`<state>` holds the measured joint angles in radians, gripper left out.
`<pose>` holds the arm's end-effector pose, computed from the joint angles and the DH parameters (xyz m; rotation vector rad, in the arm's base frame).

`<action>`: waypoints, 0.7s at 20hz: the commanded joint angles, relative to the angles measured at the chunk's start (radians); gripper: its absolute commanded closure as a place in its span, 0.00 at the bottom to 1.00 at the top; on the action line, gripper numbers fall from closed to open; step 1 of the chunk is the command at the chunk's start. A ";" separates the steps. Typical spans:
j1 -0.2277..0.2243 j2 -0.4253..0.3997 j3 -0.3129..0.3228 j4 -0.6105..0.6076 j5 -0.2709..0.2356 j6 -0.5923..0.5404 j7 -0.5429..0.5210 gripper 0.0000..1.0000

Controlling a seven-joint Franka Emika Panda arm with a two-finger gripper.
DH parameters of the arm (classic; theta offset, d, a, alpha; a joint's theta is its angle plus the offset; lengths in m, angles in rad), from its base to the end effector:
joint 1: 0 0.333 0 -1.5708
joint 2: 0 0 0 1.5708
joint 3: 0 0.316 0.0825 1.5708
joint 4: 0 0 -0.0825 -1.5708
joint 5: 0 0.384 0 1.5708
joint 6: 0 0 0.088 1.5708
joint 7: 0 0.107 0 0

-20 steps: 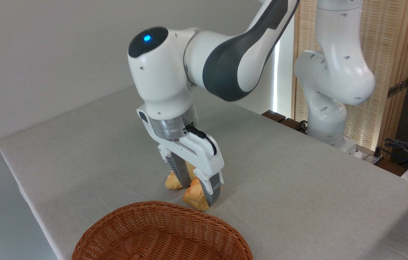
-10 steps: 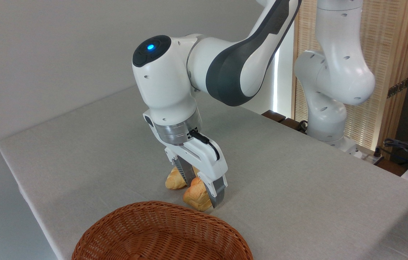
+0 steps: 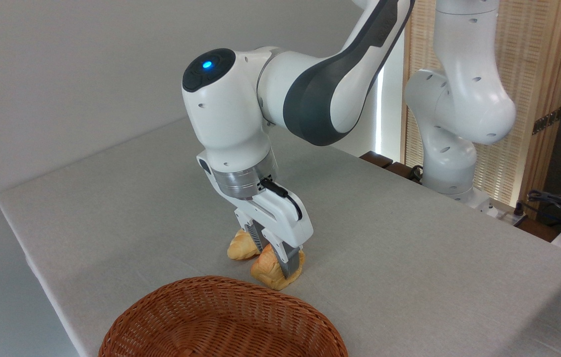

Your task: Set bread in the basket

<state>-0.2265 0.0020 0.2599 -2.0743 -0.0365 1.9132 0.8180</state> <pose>0.5283 0.0150 0.4153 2.8155 -1.1401 -0.2054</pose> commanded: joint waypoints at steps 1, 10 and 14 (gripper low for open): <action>-0.004 -0.037 0.009 0.003 0.006 -0.009 0.018 0.63; -0.010 -0.085 -0.001 0.227 -0.013 -0.103 0.003 0.55; -0.005 -0.077 0.007 0.249 -0.011 -0.039 -0.008 0.55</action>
<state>-0.2317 -0.0932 0.2552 -1.8500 -0.0386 1.8321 0.8174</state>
